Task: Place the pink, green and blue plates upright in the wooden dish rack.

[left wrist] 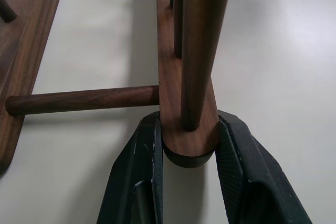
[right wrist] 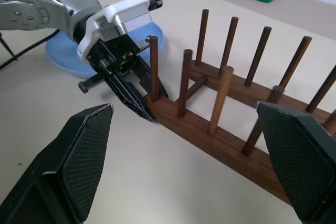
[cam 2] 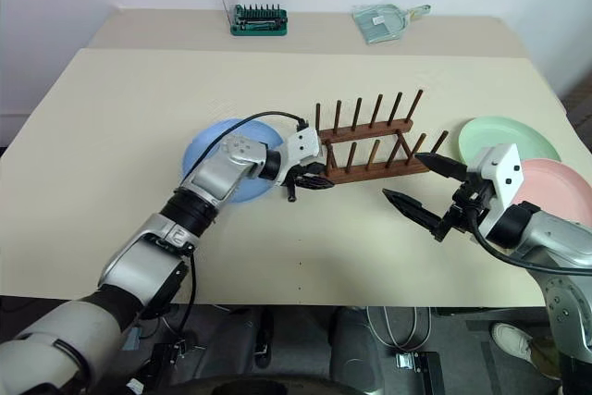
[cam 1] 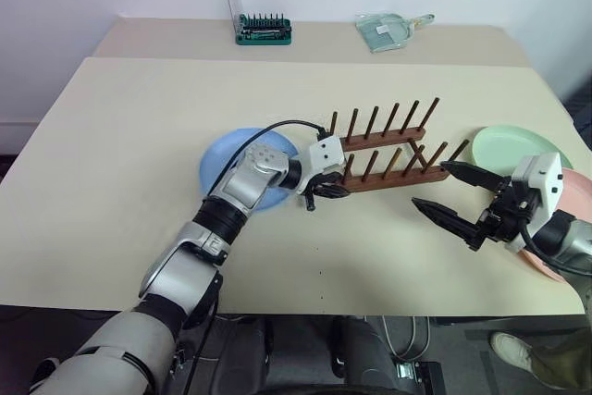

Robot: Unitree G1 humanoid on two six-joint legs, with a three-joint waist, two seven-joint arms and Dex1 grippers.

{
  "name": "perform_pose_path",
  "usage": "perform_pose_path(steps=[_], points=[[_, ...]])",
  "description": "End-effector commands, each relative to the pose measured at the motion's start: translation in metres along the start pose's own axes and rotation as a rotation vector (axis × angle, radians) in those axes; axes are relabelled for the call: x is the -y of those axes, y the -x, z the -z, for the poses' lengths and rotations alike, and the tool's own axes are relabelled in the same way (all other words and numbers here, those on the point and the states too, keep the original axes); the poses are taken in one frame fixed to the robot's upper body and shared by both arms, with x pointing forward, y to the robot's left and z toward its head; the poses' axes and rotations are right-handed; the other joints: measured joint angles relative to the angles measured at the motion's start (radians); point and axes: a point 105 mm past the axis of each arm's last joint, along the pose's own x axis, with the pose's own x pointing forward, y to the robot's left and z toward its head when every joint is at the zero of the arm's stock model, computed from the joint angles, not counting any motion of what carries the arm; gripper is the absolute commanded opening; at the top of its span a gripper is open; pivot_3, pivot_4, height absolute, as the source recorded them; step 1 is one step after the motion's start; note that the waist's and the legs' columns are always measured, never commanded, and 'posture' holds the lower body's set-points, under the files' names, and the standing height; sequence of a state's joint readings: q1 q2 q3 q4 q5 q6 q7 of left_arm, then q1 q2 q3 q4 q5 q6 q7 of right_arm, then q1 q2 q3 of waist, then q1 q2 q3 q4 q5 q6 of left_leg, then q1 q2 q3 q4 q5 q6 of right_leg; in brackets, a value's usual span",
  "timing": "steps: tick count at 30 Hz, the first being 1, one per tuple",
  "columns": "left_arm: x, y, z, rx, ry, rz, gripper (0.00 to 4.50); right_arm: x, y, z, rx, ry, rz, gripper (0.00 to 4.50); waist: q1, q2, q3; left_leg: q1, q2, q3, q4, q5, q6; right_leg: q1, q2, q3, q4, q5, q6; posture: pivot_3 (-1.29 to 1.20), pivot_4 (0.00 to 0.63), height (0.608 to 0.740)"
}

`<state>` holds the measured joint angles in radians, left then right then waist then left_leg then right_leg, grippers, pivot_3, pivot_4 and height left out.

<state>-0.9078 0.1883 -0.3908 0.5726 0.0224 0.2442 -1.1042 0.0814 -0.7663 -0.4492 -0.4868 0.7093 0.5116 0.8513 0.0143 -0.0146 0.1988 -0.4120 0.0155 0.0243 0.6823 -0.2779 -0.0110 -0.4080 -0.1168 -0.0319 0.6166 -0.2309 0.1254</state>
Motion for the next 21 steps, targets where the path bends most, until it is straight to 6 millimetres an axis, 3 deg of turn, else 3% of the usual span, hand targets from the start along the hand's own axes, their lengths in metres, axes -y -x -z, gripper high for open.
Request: perform_pose_path(steps=[1,9,16,17,21], points=[[0.009,0.001,-0.008,0.031,-0.04,0.059,0.76,0.001,0.002,-0.014,0.037,0.035,-0.002,4.5,0.0,0.0,0.0,0.0,0.0,0.0,0.0,0.0,0.0,0.0,0.0,0.0,0.0,0.0,0.0,0.0,0.15,0.74],[0.007,-0.005,-0.008,0.052,-0.02,0.016,0.76,0.001,-0.001,-0.013,0.032,0.032,-0.004,4.5,0.001,0.0,0.0,0.0,0.0,0.0,0.0,0.0,0.0,0.0,0.0,0.0,0.0,0.0,0.0,0.0,0.15,0.74],[0.001,0.002,-0.012,0.061,-0.028,-0.018,4.24,0.002,-0.004,-0.012,0.035,0.032,-0.006,4.5,0.0,0.0,0.0,0.0,0.0,0.0,0.0,0.0,0.0,0.0,0.0,0.0,0.0,0.0,0.0,0.0,0.15,0.74],[0.0,0.004,-0.012,0.059,-0.031,-0.019,4.43,0.002,-0.005,-0.012,0.033,0.027,-0.009,4.5,0.0,0.0,0.0,0.0,0.0,0.0,0.0,0.0,0.0,0.0,0.0,0.0,0.0,0.0,0.0,0.0,0.15,0.74],[-0.002,0.021,-0.019,0.073,-0.021,-0.012,4.43,0.002,-0.004,-0.01,0.027,-0.003,-0.032,4.5,-0.001,0.0,0.0,0.0,0.0,0.0,0.0,0.0,0.0,0.0,0.0,0.0,0.001,0.0,0.0,0.0,0.15,0.74]])
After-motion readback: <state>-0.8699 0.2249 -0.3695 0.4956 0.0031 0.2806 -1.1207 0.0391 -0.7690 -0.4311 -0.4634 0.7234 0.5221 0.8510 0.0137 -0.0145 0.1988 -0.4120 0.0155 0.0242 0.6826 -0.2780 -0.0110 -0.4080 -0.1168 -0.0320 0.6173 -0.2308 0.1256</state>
